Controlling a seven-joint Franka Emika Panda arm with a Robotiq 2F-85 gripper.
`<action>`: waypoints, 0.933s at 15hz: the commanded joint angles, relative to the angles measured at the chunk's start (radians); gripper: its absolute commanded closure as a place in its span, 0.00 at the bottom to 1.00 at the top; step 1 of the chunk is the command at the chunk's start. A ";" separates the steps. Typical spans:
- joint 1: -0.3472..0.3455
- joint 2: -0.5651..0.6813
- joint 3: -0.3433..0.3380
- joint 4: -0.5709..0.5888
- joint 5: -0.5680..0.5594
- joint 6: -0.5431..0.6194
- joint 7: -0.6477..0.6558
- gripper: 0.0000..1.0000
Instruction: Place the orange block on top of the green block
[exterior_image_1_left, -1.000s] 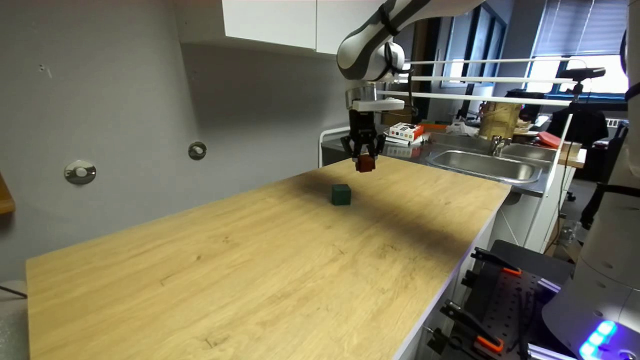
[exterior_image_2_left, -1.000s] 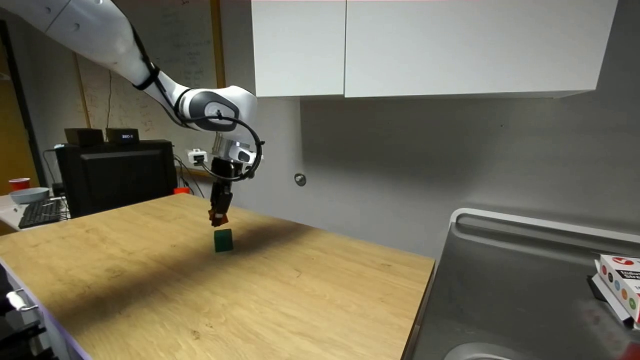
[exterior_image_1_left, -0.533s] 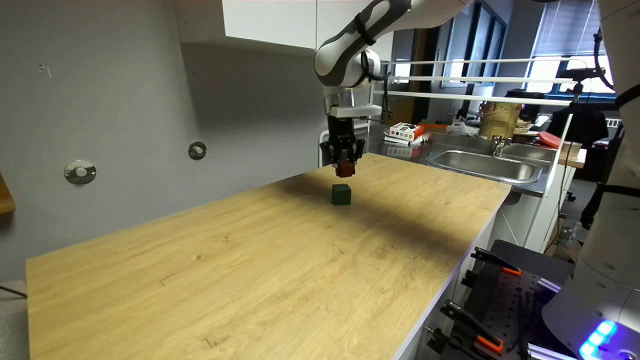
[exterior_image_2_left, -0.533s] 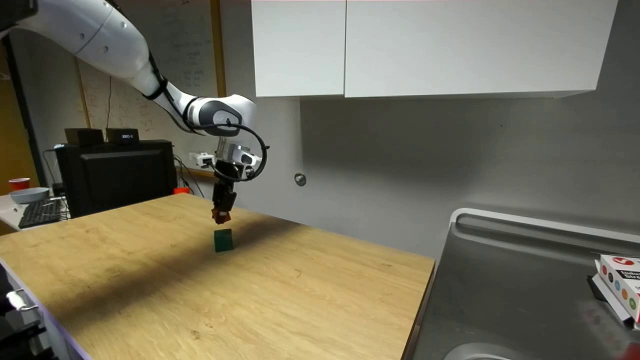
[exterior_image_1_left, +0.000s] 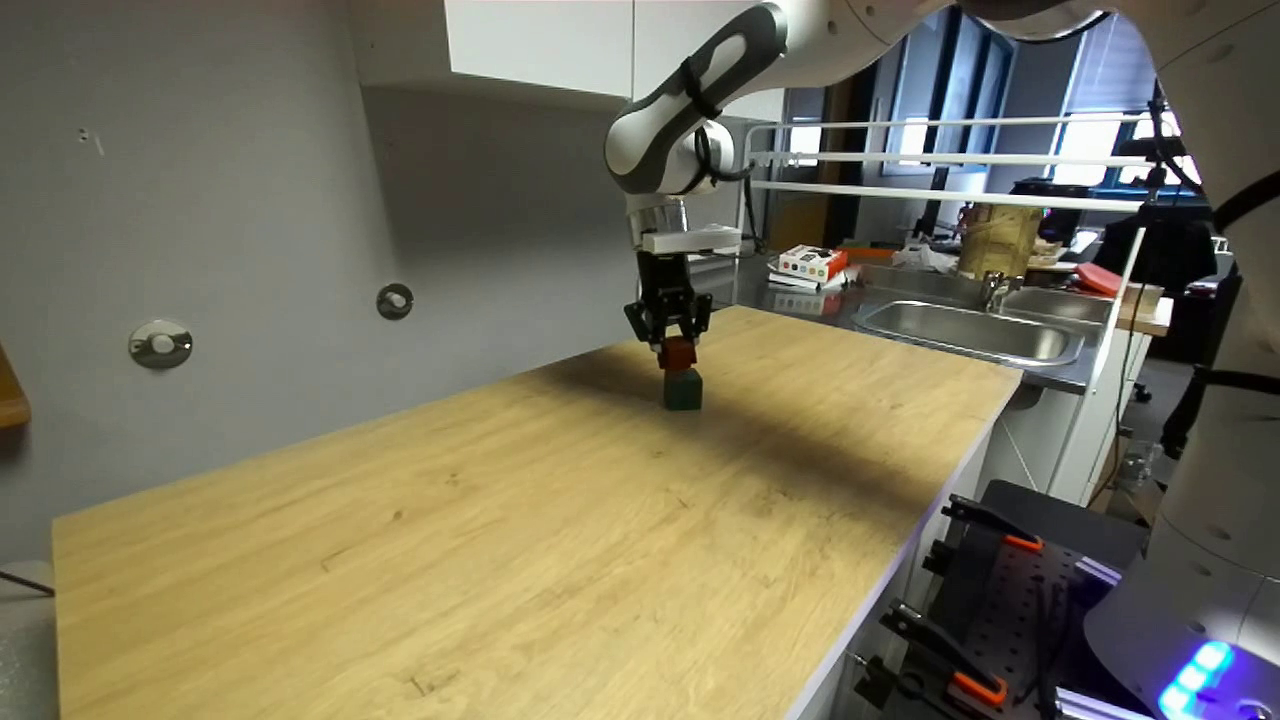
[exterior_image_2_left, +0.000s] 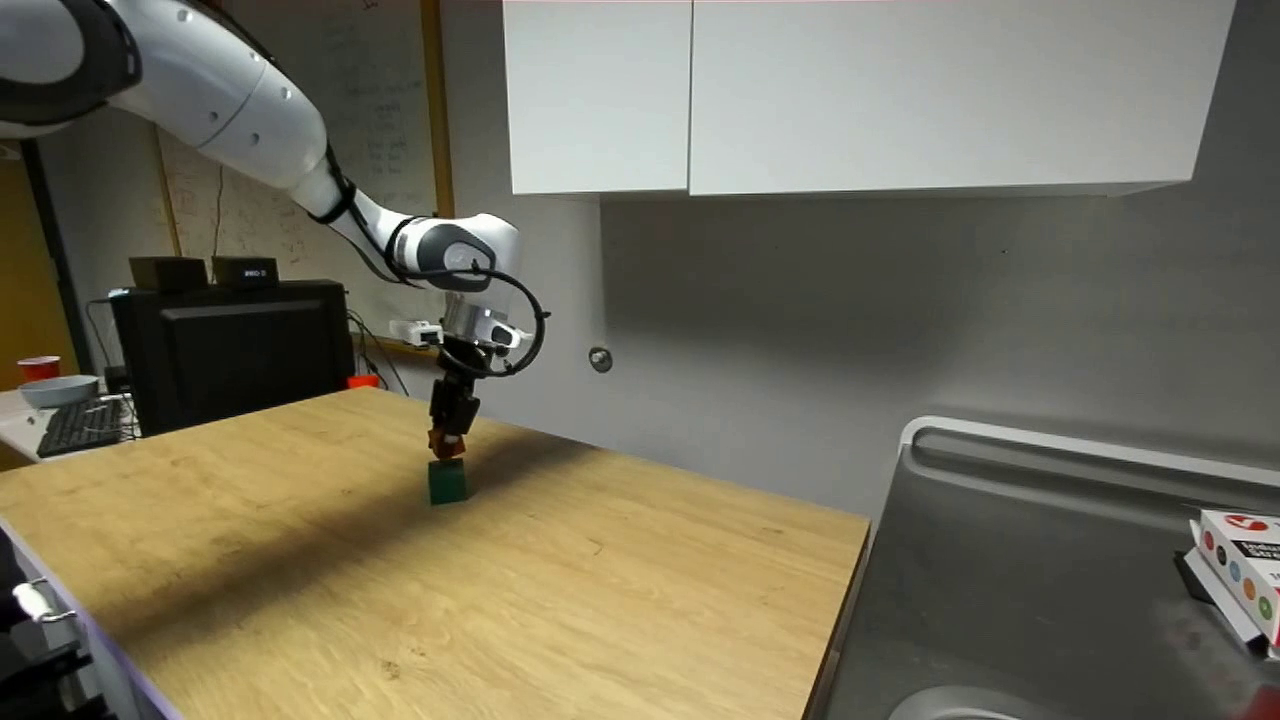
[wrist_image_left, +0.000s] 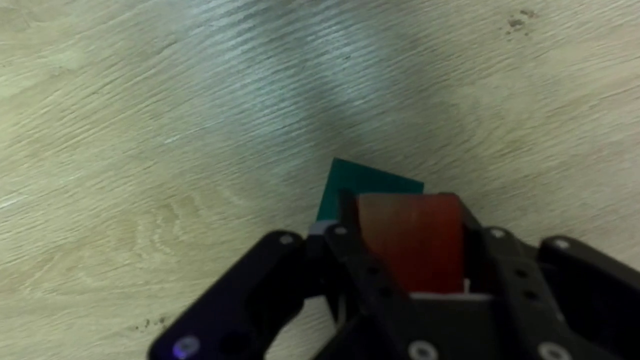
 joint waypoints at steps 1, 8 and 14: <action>-0.011 0.040 -0.003 0.062 -0.007 -0.050 0.005 0.81; -0.017 0.062 -0.002 0.080 -0.002 -0.074 0.005 0.42; -0.017 0.072 -0.001 0.085 -0.002 -0.085 -0.003 0.00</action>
